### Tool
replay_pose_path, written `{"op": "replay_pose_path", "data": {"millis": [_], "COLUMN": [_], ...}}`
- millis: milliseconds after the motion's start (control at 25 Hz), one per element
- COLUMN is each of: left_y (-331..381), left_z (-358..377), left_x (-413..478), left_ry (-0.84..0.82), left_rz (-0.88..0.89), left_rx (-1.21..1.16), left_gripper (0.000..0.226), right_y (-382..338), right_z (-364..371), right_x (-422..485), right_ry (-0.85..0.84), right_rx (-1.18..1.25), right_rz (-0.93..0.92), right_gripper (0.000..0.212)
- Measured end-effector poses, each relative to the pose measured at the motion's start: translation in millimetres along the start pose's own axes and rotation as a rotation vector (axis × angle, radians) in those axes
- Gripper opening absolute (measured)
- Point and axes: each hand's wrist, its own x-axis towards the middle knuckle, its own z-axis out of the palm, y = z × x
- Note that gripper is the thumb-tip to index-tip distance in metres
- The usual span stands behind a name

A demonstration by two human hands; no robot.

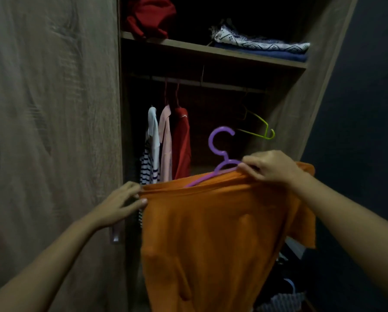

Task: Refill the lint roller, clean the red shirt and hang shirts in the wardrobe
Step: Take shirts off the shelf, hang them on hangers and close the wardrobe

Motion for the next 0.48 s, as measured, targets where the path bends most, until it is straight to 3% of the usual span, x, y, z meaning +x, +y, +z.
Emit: {"op": "replay_pose_path", "data": {"millis": [80,200,320,400,480], "left_y": [28,55,50,40,31], "left_z": [-10,-15,-40,-63,-84], "left_x": [14,31,30,27,26], "left_ry": [0.027,0.093,0.223,0.261,0.254], "left_rz": [0.045,0.077,0.054,0.023,-0.032], "left_rx": [-0.040,-0.054,-0.131,-0.196,-0.230], "left_gripper": [0.040,0.024,0.051,0.056,0.054], "right_y": [-23,-47,-30,-16,-13], "right_z": [19,29,32,38,46], "right_x": [5,27,11,-14,-31], "right_ry": [-0.013,-0.015,-0.088,-0.068,-0.031], "right_rx": [-0.013,0.117,0.244,0.446,0.605], "right_rz": [0.083,0.302,0.397,0.518,0.525], "right_gripper": [0.054,0.037,0.050,0.064,0.068]}}
